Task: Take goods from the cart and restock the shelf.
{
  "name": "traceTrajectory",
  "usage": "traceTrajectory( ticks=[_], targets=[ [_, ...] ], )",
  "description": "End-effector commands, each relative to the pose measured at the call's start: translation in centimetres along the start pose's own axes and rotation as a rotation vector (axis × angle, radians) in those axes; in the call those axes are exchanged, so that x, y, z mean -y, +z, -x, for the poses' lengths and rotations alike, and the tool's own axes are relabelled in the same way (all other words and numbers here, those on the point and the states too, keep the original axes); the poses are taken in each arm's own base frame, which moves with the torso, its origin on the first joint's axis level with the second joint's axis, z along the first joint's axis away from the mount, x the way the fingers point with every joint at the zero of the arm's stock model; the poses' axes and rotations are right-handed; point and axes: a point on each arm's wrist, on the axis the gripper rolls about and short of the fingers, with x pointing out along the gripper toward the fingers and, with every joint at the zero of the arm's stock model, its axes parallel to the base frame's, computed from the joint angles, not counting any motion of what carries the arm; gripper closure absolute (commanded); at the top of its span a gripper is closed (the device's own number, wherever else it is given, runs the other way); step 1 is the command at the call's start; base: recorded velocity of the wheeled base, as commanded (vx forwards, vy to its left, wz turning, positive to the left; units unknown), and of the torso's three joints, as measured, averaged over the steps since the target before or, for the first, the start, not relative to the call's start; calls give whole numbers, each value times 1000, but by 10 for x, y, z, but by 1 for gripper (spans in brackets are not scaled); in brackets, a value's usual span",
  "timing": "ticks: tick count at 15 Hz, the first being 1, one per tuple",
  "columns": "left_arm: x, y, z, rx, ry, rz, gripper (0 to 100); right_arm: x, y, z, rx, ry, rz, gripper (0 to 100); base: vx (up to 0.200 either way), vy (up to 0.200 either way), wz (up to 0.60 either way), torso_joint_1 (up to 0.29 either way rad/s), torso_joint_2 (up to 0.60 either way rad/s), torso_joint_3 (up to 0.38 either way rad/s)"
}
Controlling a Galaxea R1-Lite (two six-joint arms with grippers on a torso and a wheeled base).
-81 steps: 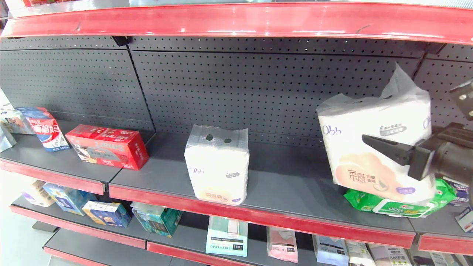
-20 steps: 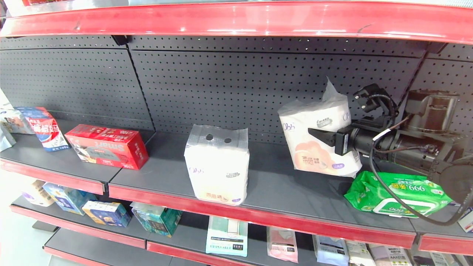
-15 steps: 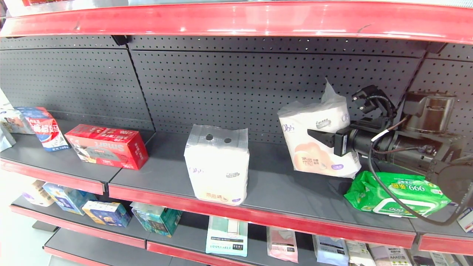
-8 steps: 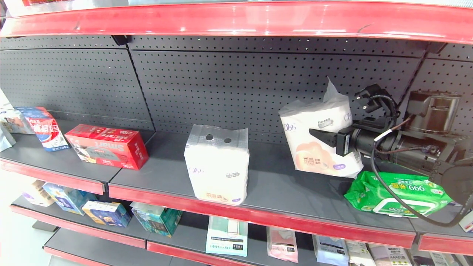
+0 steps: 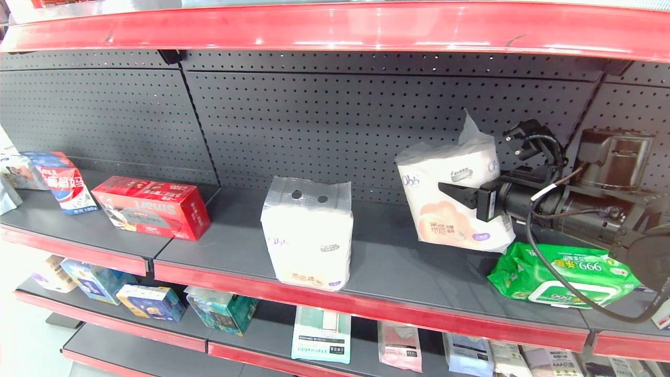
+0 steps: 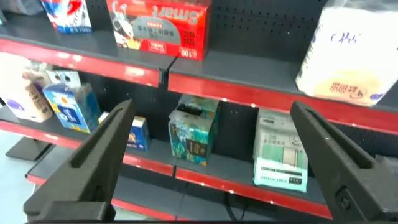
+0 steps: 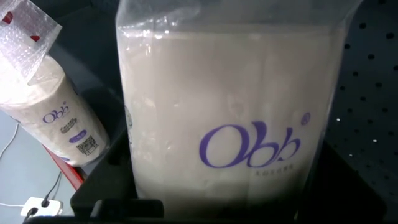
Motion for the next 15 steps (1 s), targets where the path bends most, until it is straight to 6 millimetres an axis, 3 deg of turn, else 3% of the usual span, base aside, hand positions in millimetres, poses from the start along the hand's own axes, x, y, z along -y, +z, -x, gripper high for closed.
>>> traceTrajectory(
  ticks=[1, 11, 15],
  targets=[
    [0, -1, 1, 9, 2, -2, 0, 0, 0, 1, 1, 0, 0, 100, 0, 0, 0, 0, 0, 0],
    [0, -1, 1, 14, 0, -2, 0, 1, 0, -2, 1, 0, 0, 100, 0, 0, 0, 0, 0, 0],
    [0, 0, 1, 14, 0, -4, 0, 1, -1, -21, -2, 18, 1, 100, 0, 0, 0, 0, 0, 0]
  ],
)
